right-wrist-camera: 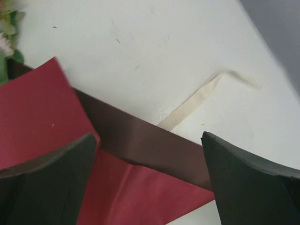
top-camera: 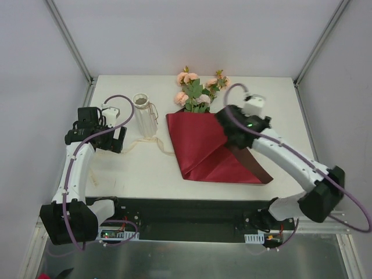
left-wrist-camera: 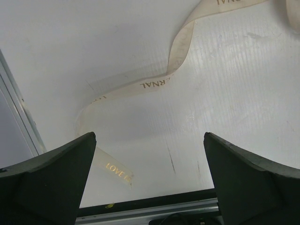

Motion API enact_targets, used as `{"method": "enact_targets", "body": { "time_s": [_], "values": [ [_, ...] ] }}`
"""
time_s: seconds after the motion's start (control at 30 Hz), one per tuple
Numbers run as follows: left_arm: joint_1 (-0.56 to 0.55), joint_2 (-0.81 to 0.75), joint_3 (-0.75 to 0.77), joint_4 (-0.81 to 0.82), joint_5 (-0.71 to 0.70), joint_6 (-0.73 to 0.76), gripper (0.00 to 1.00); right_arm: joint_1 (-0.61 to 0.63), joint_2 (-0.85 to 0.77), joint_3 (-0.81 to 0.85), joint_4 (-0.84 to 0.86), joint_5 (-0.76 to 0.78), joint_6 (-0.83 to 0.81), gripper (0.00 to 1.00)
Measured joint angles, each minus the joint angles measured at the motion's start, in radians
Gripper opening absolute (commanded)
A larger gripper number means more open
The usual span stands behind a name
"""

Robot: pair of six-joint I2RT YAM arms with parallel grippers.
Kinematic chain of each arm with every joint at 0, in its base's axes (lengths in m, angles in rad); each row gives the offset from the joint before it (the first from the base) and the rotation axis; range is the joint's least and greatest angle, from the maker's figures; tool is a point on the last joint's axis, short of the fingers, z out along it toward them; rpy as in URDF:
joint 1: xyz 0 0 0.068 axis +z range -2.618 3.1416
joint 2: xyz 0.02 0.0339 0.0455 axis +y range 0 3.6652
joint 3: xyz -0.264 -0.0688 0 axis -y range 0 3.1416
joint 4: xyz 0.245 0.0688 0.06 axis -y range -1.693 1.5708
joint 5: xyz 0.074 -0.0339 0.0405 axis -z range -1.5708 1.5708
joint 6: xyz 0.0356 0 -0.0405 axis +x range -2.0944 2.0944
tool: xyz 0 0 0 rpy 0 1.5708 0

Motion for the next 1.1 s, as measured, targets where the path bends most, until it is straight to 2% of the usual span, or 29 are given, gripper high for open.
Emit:
{"method": "enact_targets", "body": {
  "time_s": [0.07,0.17,0.23,0.37,0.57,0.67,0.7,0.77,0.87,0.93,0.97,1.03,1.07,1.1],
  "values": [
    [0.0,-0.001,0.01,-0.003,0.001,0.0,0.99,-0.248,-0.108,-0.108,0.18,-0.291,-0.119,0.98],
    [0.0,-0.006,0.018,-0.011,0.01,0.0,0.99,-0.525,-0.137,-0.187,0.359,-0.629,-0.257,0.98],
    [0.0,-0.015,0.024,-0.028,0.029,-0.002,0.99,-0.557,-0.124,-0.217,0.437,-0.791,-0.335,0.99],
    [0.0,-0.02,0.058,-0.055,0.079,-0.009,0.99,-0.524,-0.098,-0.284,0.578,-1.05,-0.432,0.94],
    [0.0,-0.019,0.09,-0.064,0.11,-0.011,0.99,-0.533,0.027,-0.357,0.711,-1.23,-0.465,0.84],
    [0.0,-0.019,0.091,-0.072,0.112,-0.011,0.99,-0.543,0.087,-0.381,0.751,-1.27,-0.476,0.74],
    [0.0,-0.02,0.091,-0.076,0.112,-0.011,0.99,-0.545,0.097,-0.387,0.762,-1.281,-0.483,0.67],
    [0.0,-0.023,0.091,-0.08,0.111,-0.01,0.99,-0.546,0.106,-0.389,0.779,-1.301,-0.493,0.6],
    [0.0,-0.031,0.091,-0.085,0.111,-0.009,0.99,-0.546,0.107,-0.389,0.824,-1.327,-0.515,0.54],
    [0.0,-0.035,0.091,-0.089,0.11,-0.007,0.99,-0.546,0.107,-0.389,0.845,-1.338,-0.531,0.45],
    [0.0,-0.036,0.091,-0.091,0.109,-0.006,0.99,-0.546,0.107,-0.389,0.853,-1.342,-0.54,0.33],
    [0.0,-0.037,0.091,-0.092,0.109,-0.005,0.99,-0.546,0.107,-0.385,0.856,-1.353,-0.556,0.16],
    [0.0,-0.038,0.091,-0.092,0.107,-0.005,0.99,-0.546,0.107,-0.382,0.857,-1.358,-0.561,0.04],
    [0.0,-0.038,0.091,-0.093,0.105,-0.005,0.99,-0.546,0.107,-0.377,0.857,-1.362,-0.565,0.01]
  ]
}}
